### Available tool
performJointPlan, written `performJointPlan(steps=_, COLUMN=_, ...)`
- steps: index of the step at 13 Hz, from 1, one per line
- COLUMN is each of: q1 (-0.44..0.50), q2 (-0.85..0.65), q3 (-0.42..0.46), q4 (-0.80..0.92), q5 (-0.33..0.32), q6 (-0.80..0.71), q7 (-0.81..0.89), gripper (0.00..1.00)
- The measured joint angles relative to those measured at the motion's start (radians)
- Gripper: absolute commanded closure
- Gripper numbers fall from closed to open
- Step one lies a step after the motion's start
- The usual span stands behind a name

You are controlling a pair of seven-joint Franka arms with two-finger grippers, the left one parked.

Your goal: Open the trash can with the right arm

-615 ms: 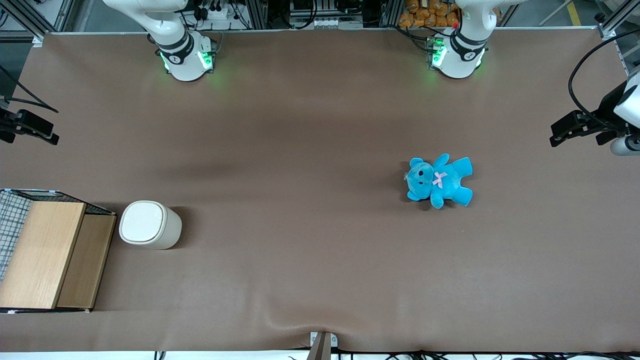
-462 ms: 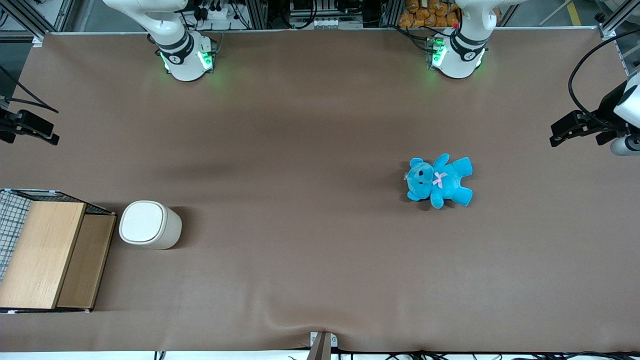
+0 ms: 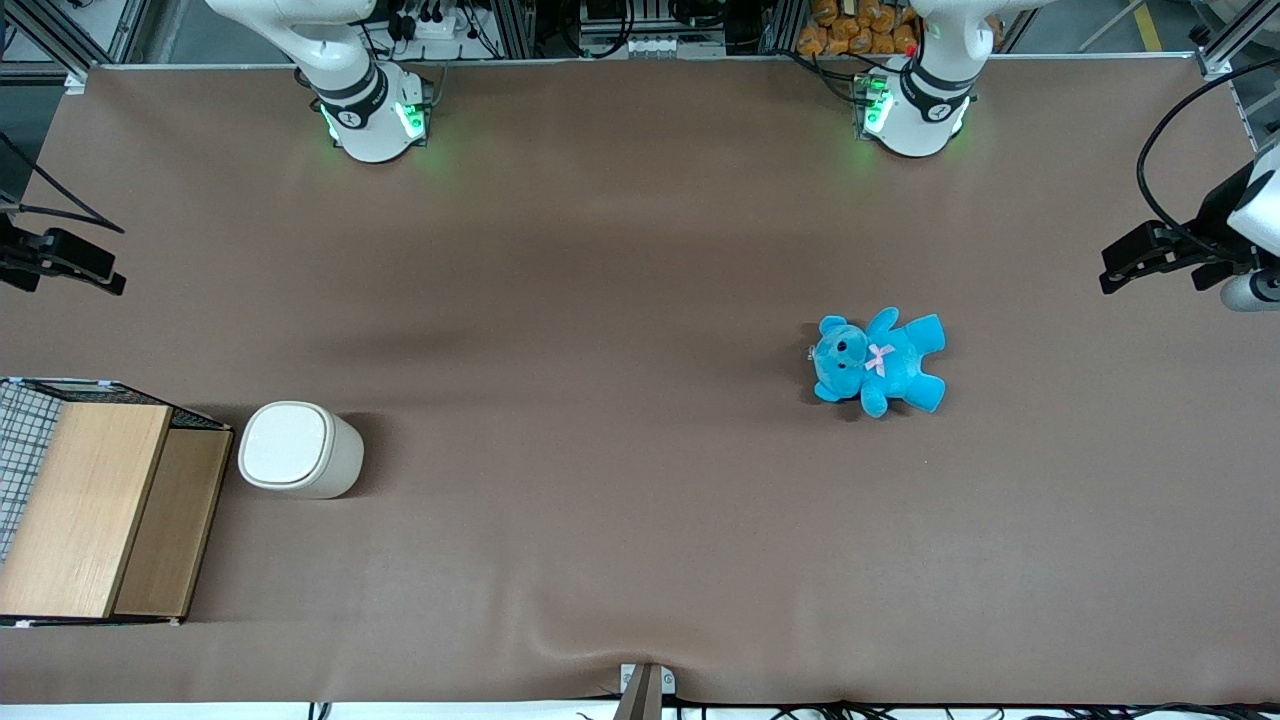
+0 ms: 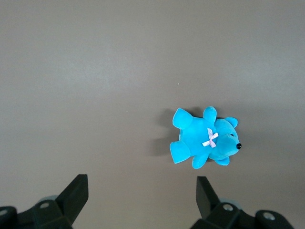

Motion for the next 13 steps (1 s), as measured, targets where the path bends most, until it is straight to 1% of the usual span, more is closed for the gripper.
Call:
performJointPlan(steps=4, q1=0.001, q2=0.005, q3=0.005, q4=0.0, q5=0.0, q6=0.0, q7=0.021, gripper=0.0)
performJointPlan(steps=7, q1=0.001, q2=0.031, q3=0.008, q4=0.001, q5=0.029, q6=0.004, q7=0.054, gripper=0.0)
performJointPlan(steps=9, q1=0.001, q2=0.083, q3=0.008, q4=0.016, q5=0.036, q6=0.015, q7=0.057, gripper=0.34)
performJointPlan(steps=10, q1=0.001, q2=0.11, q3=0.008, q4=0.024, q5=0.038, q6=0.016, q7=0.058, gripper=0.49)
performJointPlan(steps=11, q1=0.002, q2=0.137, q3=0.01, q4=0.029, q5=0.04, q6=0.017, q7=0.059, gripper=0.57)
performJointPlan(steps=12, q1=0.003, q2=0.166, q3=0.011, q4=0.03, q5=0.041, q6=0.019, q7=0.062, gripper=0.69)
performJointPlan(steps=13, q1=0.006, q2=0.197, q3=0.013, q4=0.031, q5=0.041, q6=0.031, q7=0.065, gripper=0.77)
